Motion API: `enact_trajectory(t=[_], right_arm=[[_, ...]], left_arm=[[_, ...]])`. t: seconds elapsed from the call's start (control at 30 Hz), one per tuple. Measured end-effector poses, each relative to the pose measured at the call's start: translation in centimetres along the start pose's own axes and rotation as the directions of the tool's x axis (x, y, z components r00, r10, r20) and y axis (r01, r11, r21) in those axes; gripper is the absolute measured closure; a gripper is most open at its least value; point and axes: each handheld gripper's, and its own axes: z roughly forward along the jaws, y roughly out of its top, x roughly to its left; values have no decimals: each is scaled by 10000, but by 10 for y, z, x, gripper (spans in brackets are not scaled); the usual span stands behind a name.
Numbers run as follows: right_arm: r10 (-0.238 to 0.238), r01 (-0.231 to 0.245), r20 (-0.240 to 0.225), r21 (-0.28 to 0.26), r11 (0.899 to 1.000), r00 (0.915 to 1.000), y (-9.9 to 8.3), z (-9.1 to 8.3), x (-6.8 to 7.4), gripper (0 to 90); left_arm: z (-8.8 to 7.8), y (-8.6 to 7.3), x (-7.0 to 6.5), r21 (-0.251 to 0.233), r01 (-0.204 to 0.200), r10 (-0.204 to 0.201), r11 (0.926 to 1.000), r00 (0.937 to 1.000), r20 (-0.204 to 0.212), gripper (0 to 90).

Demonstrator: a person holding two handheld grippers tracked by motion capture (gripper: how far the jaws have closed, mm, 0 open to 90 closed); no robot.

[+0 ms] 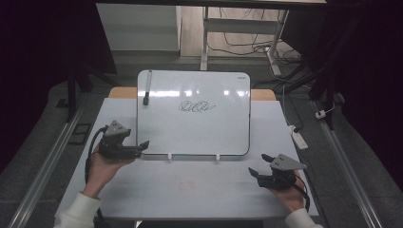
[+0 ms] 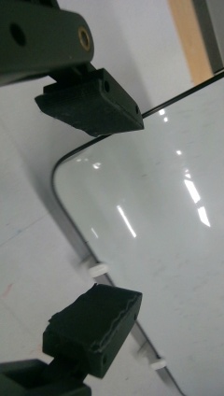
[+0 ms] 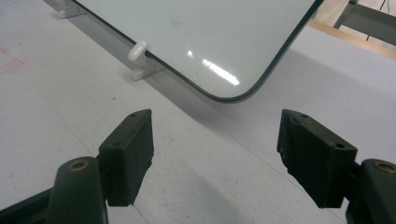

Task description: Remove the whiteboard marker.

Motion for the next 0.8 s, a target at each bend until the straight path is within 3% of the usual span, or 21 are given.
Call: enact_trajectory(t=[0.23,0.4,0.6,0.8], right_arm=[[47,-47,-33,110,9999,10000,-1,3,1,282],[41,-40,-63,130,9999,10000,-1,4,1,284],[57,-55,-59,241,9997,10000,-3,6,1,285],[81,-79,-53,285,9996,10000,-4,8,1,286]], left_arm=[[12,31,8,-98,4,-6,10000,9999,-158,188],[19,43,13,-126,80,-84,9999,9994,-333,200],[32,67,23,-249,63,-81,9997,9973,-727,237],[42,98,37,-361,24,-72,9993,9910,-1334,274]])
